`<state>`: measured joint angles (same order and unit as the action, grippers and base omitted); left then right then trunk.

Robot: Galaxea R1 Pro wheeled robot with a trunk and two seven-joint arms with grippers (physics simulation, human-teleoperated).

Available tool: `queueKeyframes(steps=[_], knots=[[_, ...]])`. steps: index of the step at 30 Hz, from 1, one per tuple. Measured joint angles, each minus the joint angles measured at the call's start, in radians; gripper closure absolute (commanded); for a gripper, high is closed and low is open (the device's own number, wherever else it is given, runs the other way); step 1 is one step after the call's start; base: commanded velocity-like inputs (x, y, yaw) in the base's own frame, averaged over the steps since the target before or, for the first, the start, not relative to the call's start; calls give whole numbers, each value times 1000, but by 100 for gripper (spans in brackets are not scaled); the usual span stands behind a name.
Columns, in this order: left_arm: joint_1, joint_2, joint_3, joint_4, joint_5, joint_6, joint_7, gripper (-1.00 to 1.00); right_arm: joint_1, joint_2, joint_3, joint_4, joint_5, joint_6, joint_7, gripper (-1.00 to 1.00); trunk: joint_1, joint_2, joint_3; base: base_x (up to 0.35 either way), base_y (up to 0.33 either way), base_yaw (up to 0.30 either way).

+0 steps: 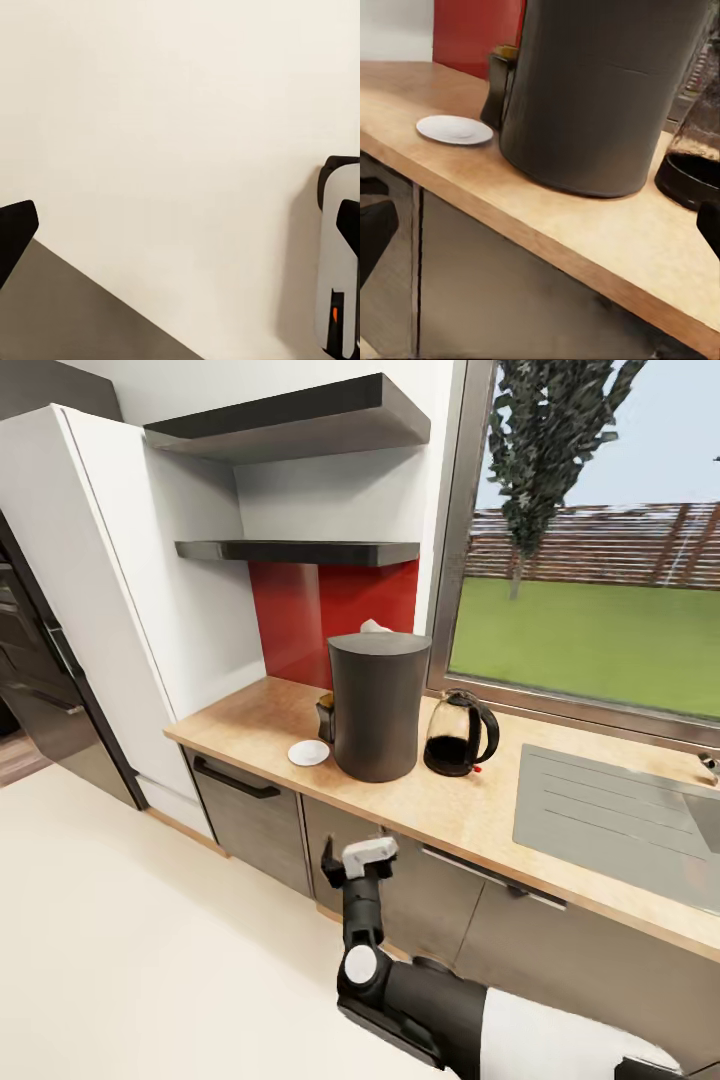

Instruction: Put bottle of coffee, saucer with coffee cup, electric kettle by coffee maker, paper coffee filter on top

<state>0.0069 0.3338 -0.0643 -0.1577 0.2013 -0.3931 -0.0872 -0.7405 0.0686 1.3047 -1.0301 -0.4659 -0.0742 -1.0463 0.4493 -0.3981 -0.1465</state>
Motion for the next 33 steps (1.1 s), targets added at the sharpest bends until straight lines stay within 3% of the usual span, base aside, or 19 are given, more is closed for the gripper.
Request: queueKeyframes(steps=[7, 10, 13, 15, 17, 18, 19, 20, 22, 23, 25, 26, 27, 30, 33], knots=[[0, 0, -1, 1, 0, -1, -1, -100, 2, -1, 275, -31, -4, -1, 3, -100, 0, 0, 0, 0, 0, 0], [0, 0, -1, 1, 0, -1, -1, -100, 5, -4, 334, -27, -18, -9, 6, -100, 0, 0, 0, 0, 0, 0], [1, 0, -1, 5, 0, -2, -2, -100, 24, -9, 382, -11, -94, -19, 30, -100, 0, 0, 0, 0, 0, 0], [1, 0, -1, 7, 0, -2, -2, -100, 38, -15, 408, 10, -172, -22, 67, -100, 0, 0, 0, 0, 0, 0], [1, -2, -1, 8, 0, -2, -3, -100, 51, -23, 430, 64, -306, -23, 141, -100, 0, 0, 0, 0, 0, 0], [1, -2, -1, 9, -1, -2, -3, -100, 54, -24, 434, 83, -345, -24, 165, -100, 0, 0, 0, 0, 0, 0], [2, -5, -1, 10, -5, -2, -3, -100, 62, -26, 438, 123, -423, -24, 212, -100, 0, 0, 0, 0, 0, 0], [2, -7, -1, 10, -7, -2, -2, -100, 68, -27, 440, 147, -466, -24, 238, -100, 0, 0, 0, 0, 0, 0], [2, -12, 0, 12, -19, -1, -2, -100, 94, -30, 443, 256, -643, -23, 340, -100, 0, 0, 0, 0, 0, 0], [2, -13, 0, 13, -21, -1, -2, -100, 102, -30, 443, 290, -688, -23, 367, -100, 0, 0, 0, 0, 0, 0], [2, -19, 1, 14, -29, 0, -1, -100, 138, -31, 444, 418, -852, -22, 479, -100, 0, 0, 0, 0, 0, 0], [2, -20, 1, 14, -30, 0, -1, -100, 149, -30, 444, 451, -888, -21, 510, -100, 0, 0, 0, 0, 0, 0], [2, -21, 1, 15, -31, 0, -1, -100, 170, -31, 445, 509, -953, -21, 572, -100, 0, 0, 0, 0, 0, 0], [2, -26, 1, 16, -33, 0, -1, -100, 233, -30, 445, 650, -1055, -20, 718, -100, 0, 0, 0, 0, 0, 0], [2, -31, 1, 17, -33, 0, -1, -100, 282, -30, 445, 746, -1086, -19, 792, -100, 0, 0, 0, 0, 0, 0]])
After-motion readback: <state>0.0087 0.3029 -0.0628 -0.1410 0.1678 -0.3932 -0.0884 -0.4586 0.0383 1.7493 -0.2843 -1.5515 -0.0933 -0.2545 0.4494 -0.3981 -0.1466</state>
